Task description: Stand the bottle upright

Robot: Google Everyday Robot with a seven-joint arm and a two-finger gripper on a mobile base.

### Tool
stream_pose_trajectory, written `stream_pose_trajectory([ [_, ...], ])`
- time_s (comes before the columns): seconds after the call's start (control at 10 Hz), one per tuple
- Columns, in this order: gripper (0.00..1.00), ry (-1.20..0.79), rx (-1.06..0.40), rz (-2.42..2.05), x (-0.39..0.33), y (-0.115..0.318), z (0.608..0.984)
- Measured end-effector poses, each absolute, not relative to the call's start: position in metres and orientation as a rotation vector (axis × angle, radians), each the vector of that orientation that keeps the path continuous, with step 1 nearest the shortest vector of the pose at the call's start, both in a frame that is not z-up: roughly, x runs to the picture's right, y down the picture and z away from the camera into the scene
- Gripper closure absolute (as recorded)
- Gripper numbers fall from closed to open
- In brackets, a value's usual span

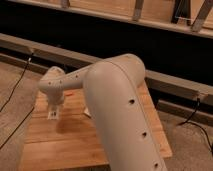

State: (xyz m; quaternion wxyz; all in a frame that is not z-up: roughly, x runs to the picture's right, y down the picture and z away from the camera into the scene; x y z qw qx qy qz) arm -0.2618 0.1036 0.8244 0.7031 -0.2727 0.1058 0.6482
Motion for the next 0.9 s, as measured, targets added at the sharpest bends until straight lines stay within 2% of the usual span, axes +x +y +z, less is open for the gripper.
stream_pose_trajectory([
  [0.5, 1.0, 0.015, -0.654, 1.083, -0.195, 0.098, 0.81],
  [0.9, 1.0, -0.14, -0.791, 0.857, -0.185, 0.084, 0.794],
])
